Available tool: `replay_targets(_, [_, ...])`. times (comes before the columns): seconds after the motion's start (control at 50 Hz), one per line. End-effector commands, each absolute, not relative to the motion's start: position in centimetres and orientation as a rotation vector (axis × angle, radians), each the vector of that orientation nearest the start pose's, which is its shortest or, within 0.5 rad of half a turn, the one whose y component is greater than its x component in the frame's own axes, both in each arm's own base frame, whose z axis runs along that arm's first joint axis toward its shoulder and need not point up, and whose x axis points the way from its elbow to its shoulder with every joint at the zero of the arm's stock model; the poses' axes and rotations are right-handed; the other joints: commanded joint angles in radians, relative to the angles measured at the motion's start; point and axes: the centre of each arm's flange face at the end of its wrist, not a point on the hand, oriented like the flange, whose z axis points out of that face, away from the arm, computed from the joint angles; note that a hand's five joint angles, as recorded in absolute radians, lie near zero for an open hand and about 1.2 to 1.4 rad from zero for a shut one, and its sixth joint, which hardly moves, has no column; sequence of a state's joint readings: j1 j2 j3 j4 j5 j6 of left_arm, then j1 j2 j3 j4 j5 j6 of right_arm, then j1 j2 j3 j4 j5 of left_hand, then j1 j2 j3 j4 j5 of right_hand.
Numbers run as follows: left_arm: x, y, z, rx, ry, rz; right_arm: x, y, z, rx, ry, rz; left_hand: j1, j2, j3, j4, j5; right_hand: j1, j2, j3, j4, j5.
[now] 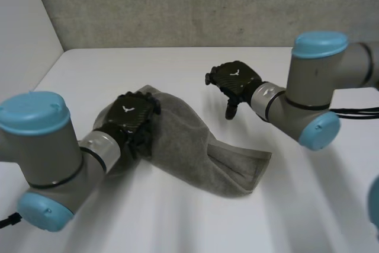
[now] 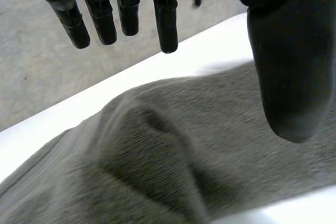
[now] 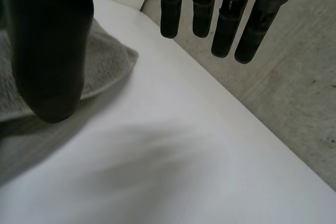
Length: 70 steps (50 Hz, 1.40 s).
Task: Fold the towel.
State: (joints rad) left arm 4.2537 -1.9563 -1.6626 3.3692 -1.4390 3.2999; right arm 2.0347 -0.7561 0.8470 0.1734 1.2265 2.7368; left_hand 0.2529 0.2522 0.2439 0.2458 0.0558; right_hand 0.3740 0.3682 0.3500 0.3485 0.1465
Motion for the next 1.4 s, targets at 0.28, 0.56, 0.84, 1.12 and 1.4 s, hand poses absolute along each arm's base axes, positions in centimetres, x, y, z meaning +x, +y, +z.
replay_targets(0.28, [-22.8, -29.3, 16.1, 0.989, 2.443, -1.744, 27.2, -25.0, 18.9, -1.192, 2.119, -1.531, -0.016, -0.015, -0.007, -0.009, 0.007, 0.002, 0.007, 0.026, 0.027, 0.055])
replay_targets(0.56, [-22.2, -29.6, 15.0, 0.926, 2.445, -1.664, 24.9, -22.9, 15.7, -1.347, 2.099, -1.643, 0.160, 0.161, 0.169, 0.167, 0.183, 0.022, 0.028, 0.046, 0.048, 0.075])
replay_targets(0.84, [-22.1, -29.4, 14.3, 0.932, 2.469, -1.632, 25.4, -22.6, 14.1, -1.425, 2.044, -1.586, 0.589, 0.590, 0.598, 0.596, 0.611, 0.477, 0.483, 0.501, 0.503, 0.530])
replay_targets(1.12, [-22.2, -28.5, 14.7, 0.955, 2.519, -1.574, 25.5, -22.8, 12.8, -1.493, 2.055, -1.535, 1.125, 1.126, 1.134, 1.132, 1.148, 1.022, 1.028, 1.046, 1.048, 1.075])
replay_targets(1.4, [-22.6, -26.6, 18.7, 1.001, 2.500, -1.651, 25.6, -21.6, 16.9, -1.491, 1.952, -1.595, 1.143, 1.144, 1.152, 1.150, 1.166, 1.022, 1.028, 1.046, 1.048, 1.075])
